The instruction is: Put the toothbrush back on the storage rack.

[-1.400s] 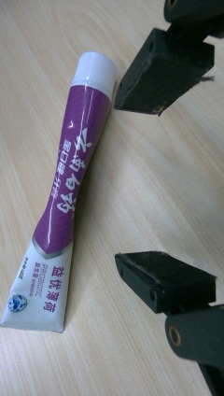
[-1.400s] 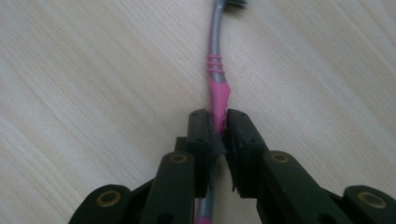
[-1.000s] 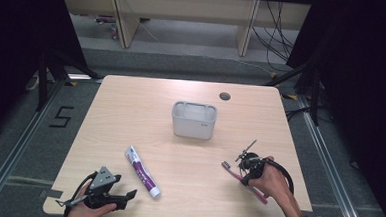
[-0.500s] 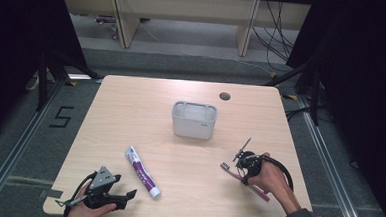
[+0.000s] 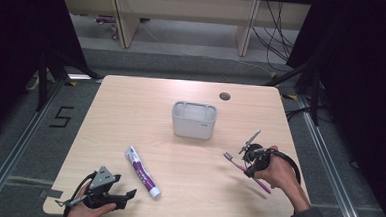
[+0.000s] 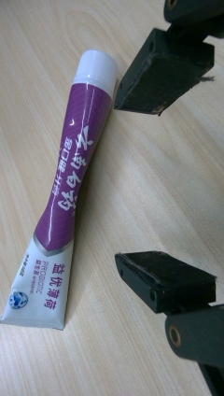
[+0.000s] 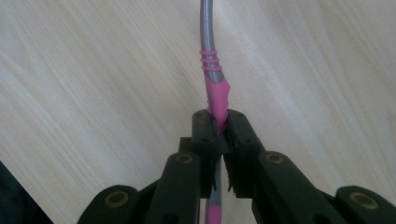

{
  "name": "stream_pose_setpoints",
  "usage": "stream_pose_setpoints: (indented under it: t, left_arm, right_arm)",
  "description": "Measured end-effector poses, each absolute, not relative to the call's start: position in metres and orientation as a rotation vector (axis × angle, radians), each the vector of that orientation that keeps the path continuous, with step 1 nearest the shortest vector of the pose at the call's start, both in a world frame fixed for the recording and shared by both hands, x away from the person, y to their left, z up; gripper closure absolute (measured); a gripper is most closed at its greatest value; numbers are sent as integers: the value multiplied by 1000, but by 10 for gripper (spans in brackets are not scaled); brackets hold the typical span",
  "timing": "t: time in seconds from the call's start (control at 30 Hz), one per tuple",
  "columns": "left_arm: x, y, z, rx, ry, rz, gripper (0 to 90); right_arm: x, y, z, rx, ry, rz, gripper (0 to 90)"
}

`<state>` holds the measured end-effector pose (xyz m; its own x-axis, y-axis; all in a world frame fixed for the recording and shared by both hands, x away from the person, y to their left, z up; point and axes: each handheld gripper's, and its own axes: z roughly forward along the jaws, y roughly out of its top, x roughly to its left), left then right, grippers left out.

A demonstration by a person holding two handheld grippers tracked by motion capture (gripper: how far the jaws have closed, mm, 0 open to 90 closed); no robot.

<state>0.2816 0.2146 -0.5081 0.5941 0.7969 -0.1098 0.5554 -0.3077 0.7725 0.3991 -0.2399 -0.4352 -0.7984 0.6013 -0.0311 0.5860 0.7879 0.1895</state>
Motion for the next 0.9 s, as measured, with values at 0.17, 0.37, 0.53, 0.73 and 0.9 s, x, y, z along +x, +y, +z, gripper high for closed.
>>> stream_pose_setpoints:
  t: [0.17, 0.37, 0.53, 0.73, 0.9]
  left_arm:
    - [282, 214, -508, 1993, 1077, 373, 211]
    - [282, 215, -508, 2016, 1066, 376, 211]
    - [282, 216, -508, 2023, 1063, 377, 211]
    - [282, 216, -508, 2021, 1066, 377, 211]
    - [282, 215, -508, 2023, 1062, 374, 211]
  right_arm:
    - [400, -243, -417, 992, 2850, 413, 837]
    - [404, -252, -390, 1051, 2758, 620, 836]
    - [413, -256, -373, 1065, 2646, 812, 836]
    - [423, -256, -371, 1080, 2563, 946, 836]
    - [430, -255, -369, 1090, 2509, 1032, 836]
